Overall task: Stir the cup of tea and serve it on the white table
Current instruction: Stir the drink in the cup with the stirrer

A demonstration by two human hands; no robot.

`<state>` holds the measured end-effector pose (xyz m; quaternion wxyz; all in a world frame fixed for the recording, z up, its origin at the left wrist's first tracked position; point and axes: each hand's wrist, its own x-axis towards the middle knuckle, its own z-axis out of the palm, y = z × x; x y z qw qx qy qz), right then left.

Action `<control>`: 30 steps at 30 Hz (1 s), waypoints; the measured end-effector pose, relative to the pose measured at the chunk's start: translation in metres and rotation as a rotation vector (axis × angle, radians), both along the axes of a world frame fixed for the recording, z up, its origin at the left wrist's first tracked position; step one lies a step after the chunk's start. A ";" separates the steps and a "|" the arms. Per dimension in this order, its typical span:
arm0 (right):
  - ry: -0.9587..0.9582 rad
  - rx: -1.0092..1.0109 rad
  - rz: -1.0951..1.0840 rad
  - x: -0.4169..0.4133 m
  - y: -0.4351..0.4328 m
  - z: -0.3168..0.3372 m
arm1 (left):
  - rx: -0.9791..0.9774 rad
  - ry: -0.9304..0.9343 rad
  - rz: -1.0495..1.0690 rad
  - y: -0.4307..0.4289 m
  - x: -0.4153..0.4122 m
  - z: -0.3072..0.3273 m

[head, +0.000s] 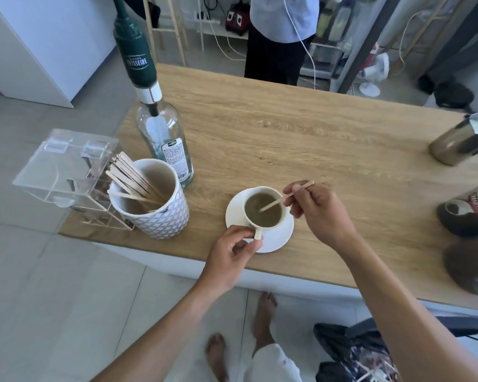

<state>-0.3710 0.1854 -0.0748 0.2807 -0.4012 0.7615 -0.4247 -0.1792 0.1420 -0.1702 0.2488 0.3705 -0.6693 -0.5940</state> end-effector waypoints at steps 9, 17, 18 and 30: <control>0.037 0.029 0.014 -0.002 0.001 0.004 | 0.007 -0.006 -0.009 -0.002 0.000 -0.002; 0.045 0.030 0.004 0.006 0.003 0.007 | 0.045 0.030 -0.022 -0.005 0.000 -0.004; 0.053 0.041 -0.014 0.005 0.004 0.008 | 0.053 0.032 -0.024 -0.004 0.000 -0.004; 0.142 -0.015 -0.087 0.007 0.005 0.000 | 0.075 0.077 -0.025 -0.005 0.002 -0.005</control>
